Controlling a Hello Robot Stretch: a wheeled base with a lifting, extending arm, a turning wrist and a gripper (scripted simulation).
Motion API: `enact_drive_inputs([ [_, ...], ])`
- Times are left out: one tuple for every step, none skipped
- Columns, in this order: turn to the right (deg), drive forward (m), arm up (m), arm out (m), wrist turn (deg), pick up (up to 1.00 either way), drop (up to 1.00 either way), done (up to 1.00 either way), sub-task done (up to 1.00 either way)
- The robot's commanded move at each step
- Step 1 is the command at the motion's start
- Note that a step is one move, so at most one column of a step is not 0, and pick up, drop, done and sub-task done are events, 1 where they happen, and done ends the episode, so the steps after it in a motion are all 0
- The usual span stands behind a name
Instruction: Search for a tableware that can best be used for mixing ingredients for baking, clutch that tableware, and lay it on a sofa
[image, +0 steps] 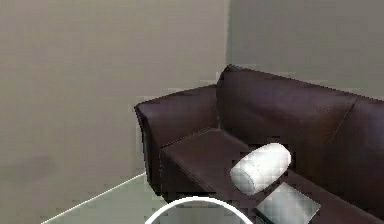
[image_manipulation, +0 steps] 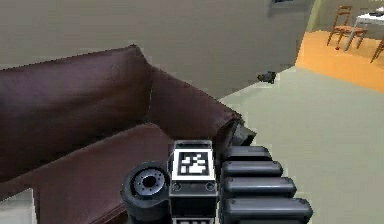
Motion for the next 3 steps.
enact_drive_inputs([
  [45.0,0.00,0.00,0.00,0.0,0.00,0.00,0.00,0.00],
  [42.0,0.00,0.00,0.00,0.0,0.00,0.00,0.00,0.00],
  [0.0,0.25,0.00,0.00,0.0,0.00,0.00,0.00,0.00],
])
